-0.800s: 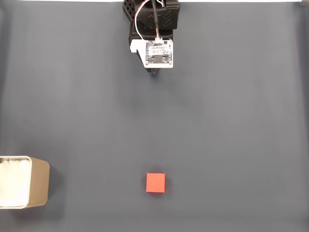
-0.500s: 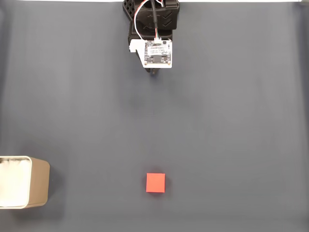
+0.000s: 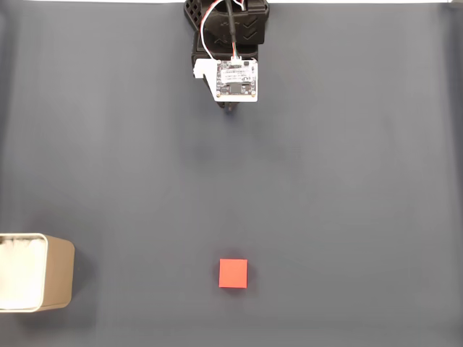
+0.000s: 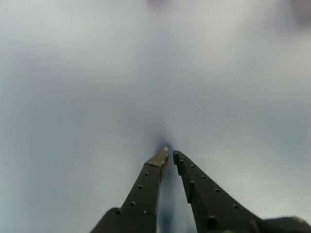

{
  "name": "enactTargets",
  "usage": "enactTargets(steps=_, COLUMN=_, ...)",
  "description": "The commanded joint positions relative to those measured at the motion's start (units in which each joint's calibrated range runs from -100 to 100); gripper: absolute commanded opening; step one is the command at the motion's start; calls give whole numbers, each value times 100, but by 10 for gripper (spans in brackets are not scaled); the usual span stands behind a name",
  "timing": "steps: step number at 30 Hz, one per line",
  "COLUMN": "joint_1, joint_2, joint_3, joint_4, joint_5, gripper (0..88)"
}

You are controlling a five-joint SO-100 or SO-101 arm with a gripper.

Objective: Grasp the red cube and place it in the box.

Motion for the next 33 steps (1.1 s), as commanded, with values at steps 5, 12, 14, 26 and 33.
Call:
enactTargets(steps=5, joint_1=29, joint_2=-17, joint_3=45, joint_4=128, joint_5=59, gripper=0)
enactTargets(steps=12, joint_1=36, joint_2=-17, joint_3=36, joint_4=-356, joint_5=63, gripper=0)
enactTargets(steps=14, joint_1=43, joint_2=-17, joint_3=-64, joint_4=-749, joint_5=73, gripper=0)
enactTargets(steps=26, joint_1=22, joint_2=1872, joint_3=-3212, joint_4=-2290, joint_5=225, gripper=0)
enactTargets(steps=33, joint_1=7, joint_2=3189, joint_3=-4928, joint_4=-2069, joint_5=283, gripper=0)
